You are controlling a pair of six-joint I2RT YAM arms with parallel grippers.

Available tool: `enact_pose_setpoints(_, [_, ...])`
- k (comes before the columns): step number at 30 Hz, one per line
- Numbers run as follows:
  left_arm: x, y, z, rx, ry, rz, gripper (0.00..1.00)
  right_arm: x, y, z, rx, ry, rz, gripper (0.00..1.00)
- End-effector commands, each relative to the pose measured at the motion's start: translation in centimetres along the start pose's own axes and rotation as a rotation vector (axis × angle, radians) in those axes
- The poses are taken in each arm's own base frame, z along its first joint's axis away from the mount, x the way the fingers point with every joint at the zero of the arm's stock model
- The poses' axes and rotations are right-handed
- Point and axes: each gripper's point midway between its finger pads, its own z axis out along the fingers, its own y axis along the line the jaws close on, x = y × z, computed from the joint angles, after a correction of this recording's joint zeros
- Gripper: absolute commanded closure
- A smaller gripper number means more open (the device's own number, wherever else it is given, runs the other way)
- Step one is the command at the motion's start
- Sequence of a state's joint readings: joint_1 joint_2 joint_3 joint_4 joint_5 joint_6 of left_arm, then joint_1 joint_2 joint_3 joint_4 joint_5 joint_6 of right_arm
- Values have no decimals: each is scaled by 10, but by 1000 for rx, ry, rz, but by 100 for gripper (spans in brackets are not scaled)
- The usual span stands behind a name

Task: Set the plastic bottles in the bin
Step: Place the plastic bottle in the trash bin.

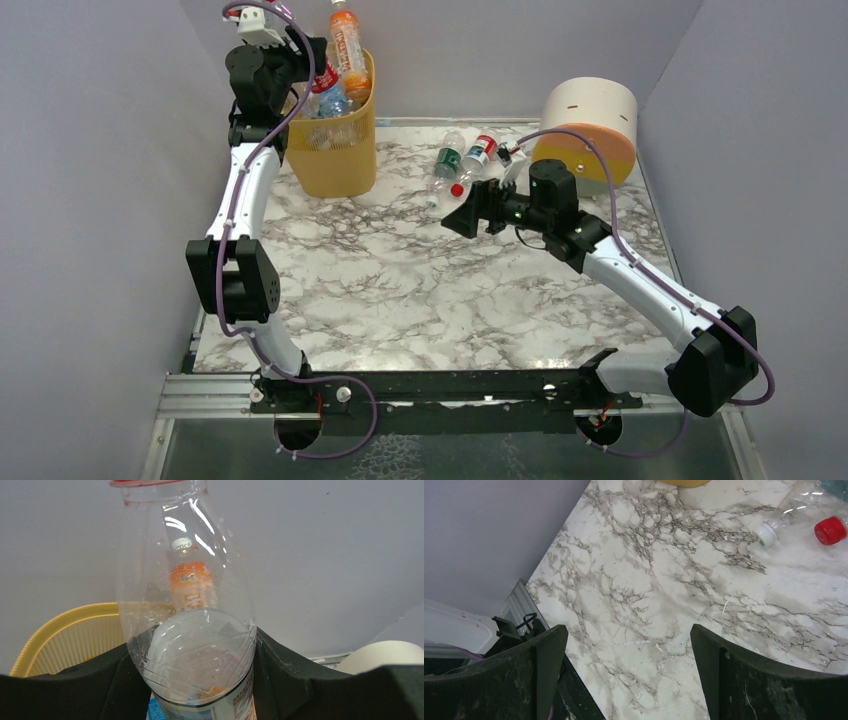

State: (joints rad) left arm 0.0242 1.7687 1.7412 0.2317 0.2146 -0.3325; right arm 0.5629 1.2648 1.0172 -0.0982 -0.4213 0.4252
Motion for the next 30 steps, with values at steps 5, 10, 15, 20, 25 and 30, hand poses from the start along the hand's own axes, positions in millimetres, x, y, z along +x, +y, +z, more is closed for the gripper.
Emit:
enact_pose_setpoints(5, [6,28,14,-85,-50,99,36,4,7,7,-55,8,15,4])
enact_pose_setpoints(10, [20,32,13,-86,-21,95,35,7,7,9,-65,14,25,4])
enact_pose_setpoints(15, [39,37,15,-98,45,80,30,8,8,9,-71,16,31,4])
enact_pose_setpoints(20, [45,40,12,-109,67,86,29,11,8,8,-74,19,36,4])
enact_pose_setpoints(25, [39,39,15,-112,74,97,28,14,7,8,-79,24,42,4])
enact_pose_setpoints(30, [20,35,24,-104,46,95,27,15,8,8,-81,26,45,4])
